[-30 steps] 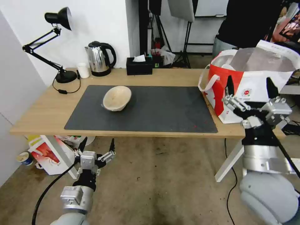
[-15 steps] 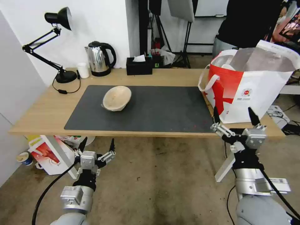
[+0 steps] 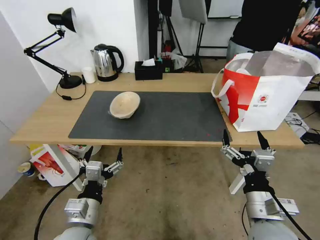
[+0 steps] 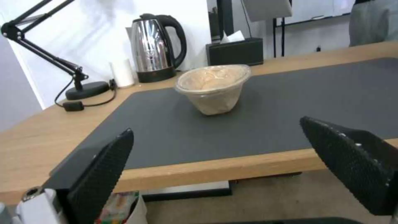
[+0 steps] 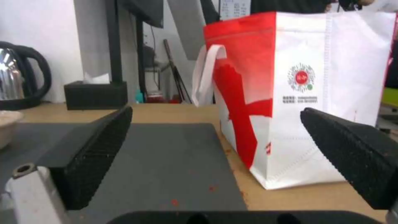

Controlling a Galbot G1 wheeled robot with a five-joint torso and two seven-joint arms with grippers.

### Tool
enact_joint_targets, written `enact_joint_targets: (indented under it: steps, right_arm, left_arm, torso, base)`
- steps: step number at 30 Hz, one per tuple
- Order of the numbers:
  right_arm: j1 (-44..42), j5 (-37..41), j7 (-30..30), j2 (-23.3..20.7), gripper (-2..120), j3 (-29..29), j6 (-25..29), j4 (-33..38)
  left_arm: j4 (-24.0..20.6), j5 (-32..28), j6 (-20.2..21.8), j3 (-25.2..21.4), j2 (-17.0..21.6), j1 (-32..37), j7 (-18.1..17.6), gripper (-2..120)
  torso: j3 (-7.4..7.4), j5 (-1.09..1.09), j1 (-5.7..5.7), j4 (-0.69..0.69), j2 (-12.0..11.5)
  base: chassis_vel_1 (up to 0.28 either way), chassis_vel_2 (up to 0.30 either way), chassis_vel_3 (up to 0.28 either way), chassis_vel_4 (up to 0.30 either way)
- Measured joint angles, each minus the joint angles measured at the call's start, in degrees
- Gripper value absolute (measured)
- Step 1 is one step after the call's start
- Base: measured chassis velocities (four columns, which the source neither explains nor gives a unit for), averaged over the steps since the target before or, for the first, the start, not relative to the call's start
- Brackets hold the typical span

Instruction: Pick up the trash from the table and place it into the takeout bag.

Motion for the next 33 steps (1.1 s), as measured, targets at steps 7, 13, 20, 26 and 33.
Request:
enact_joint_targets:
  steps: [7,13,20,26,33]
  right_arm:
    - [0.13,0.6,0.87,0.0,100,-0.44,-0.68,-0.26]
    - [0.64,1.58,1.61,-0.05,100,-0.78,-1.54,-0.43]
    - [0.52,2.25,2.46,-0.08,100,-0.93,-2.87,-0.58]
    - [0.09,2.05,2.49,-0.41,100,-0.83,-3.38,-0.92]
    - [-1.48,2.29,2.44,-0.5,100,-0.73,-4.21,-1.01]
  left_arm:
    - [0.0,0.0,0.0,0.0,0.0,0.0,0.0,100]
    - [0.0,0.0,0.0,0.0,0.0,0.0,0.0,100]
    - [0.0,0.0,0.0,0.0,0.0,0.0,0.0,100]
    - [0.0,0.0,0.0,0.0,0.0,0.0,0.0,100]
    - [0.0,0.0,0.0,0.0,0.0,0.0,0.0,100]
  torso:
    - [0.0,0.0,0.0,0.0,0.0]
    - [0.0,0.0,0.0,0.0,0.0]
    - [0.0,0.0,0.0,0.0,0.0]
    - [0.0,0.0,0.0,0.0,0.0]
    - [0.0,0.0,0.0,0.0,0.0]
  base:
    - [0.0,0.0,0.0,0.0]
    - [0.0,0.0,0.0,0.0]
    - [0.0,0.0,0.0,0.0]
    - [0.0,0.0,0.0,0.0]
    - [0.0,0.0,0.0,0.0]
